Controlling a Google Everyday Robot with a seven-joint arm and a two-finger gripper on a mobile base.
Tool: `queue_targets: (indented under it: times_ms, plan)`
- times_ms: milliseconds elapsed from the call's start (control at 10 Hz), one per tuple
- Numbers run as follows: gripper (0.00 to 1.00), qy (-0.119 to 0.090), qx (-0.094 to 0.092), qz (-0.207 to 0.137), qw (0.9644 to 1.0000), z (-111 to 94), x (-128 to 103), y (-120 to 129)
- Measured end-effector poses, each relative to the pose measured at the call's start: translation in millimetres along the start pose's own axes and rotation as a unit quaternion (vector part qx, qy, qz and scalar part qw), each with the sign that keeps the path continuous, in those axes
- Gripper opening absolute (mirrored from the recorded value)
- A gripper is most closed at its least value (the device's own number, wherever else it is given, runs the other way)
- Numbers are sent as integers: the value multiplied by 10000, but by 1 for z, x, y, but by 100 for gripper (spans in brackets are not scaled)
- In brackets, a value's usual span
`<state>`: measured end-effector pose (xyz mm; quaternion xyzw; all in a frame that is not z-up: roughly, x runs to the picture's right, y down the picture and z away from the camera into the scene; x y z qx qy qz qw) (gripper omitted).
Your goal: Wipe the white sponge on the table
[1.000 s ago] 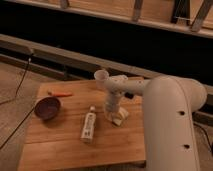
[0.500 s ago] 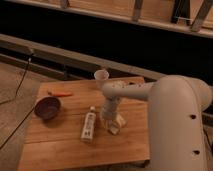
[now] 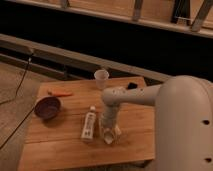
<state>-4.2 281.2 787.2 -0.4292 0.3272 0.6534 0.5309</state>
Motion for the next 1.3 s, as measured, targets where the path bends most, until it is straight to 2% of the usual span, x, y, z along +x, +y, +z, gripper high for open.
queue_targets:
  times_ms: [200, 400, 800, 1000, 1300]
  plan:
    - [0, 111, 33, 153, 9998, 6, 12, -10]
    - [0, 385, 166, 332, 9986, 17, 30, -28]
    - [0, 659, 433, 657, 9947, 21, 38, -68]
    - [0, 715, 638, 768, 9924, 15, 39, -94]
    - [0, 614, 893, 938, 9897, -7, 29, -125]
